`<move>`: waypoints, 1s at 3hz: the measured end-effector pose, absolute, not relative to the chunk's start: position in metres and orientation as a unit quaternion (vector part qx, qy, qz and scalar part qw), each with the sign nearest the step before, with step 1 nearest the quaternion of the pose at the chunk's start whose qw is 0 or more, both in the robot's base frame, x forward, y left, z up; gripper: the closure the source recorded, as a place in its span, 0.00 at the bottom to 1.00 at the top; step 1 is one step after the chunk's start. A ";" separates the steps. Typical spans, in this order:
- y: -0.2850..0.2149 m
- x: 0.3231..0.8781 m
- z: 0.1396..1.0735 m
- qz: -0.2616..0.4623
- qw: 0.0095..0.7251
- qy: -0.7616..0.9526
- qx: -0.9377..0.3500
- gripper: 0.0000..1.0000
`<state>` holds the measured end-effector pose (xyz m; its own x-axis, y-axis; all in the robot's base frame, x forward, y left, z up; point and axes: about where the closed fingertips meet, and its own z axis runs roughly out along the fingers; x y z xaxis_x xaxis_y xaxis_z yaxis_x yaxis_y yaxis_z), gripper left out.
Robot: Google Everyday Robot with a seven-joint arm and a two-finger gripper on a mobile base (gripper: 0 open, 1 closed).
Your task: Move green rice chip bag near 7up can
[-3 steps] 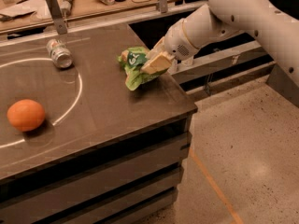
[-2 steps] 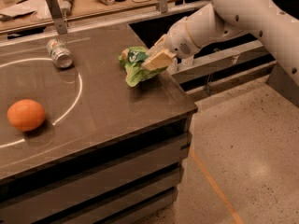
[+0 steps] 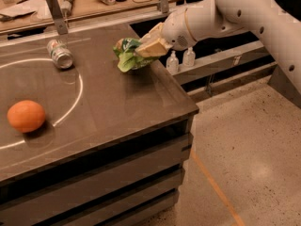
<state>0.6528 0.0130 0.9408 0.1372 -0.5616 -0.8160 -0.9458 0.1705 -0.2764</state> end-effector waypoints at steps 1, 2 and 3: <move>0.038 0.679 0.942 0.207 0.467 0.602 -0.614 1.00; 0.063 0.699 0.944 0.195 0.483 0.577 -0.629 1.00; 0.101 0.728 0.938 0.173 0.486 0.558 -0.650 1.00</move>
Offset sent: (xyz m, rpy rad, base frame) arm 0.0704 0.0738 0.0088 0.0207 -0.1967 0.0758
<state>0.7276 0.1009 0.9375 0.3172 -0.5582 -0.7667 -0.8935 0.0950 -0.4388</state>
